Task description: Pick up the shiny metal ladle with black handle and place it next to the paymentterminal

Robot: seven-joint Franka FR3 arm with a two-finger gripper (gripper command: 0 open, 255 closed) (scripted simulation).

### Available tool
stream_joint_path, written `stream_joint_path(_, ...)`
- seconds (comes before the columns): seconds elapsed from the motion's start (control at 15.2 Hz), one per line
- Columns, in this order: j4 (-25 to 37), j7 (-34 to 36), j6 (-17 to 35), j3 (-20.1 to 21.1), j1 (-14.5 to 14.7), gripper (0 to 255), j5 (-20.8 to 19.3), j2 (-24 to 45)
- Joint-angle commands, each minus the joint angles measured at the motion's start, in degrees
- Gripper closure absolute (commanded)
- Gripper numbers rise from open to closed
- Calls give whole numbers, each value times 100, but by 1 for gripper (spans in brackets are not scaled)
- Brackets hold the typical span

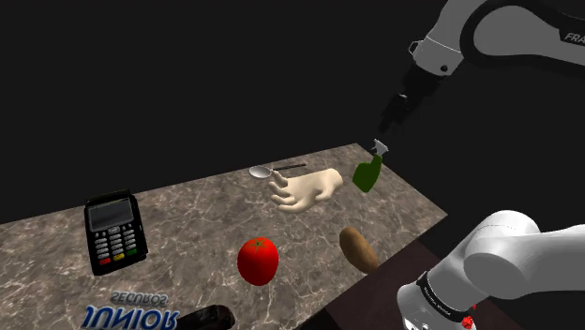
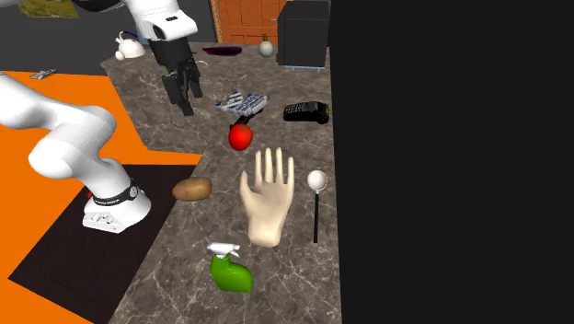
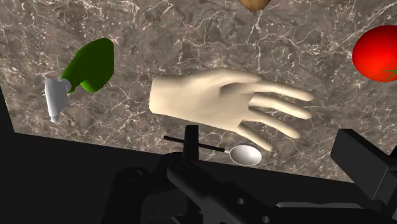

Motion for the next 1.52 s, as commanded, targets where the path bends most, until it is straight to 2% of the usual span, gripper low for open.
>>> stream_joint_path(0.0, 0, 0, 0, 0, 0, 0, 0, 0)
stream_joint_path(0.66, -85, -2135, 1644, -670, 335, 0, -455, 1668)
stream_joint_path(1.06, 262, -3363, 2498, -931, 521, 0, -533, 2914)
stream_joint_path(1.45, 849, -4549, 3179, -1010, 632, 0, -482, 4221)
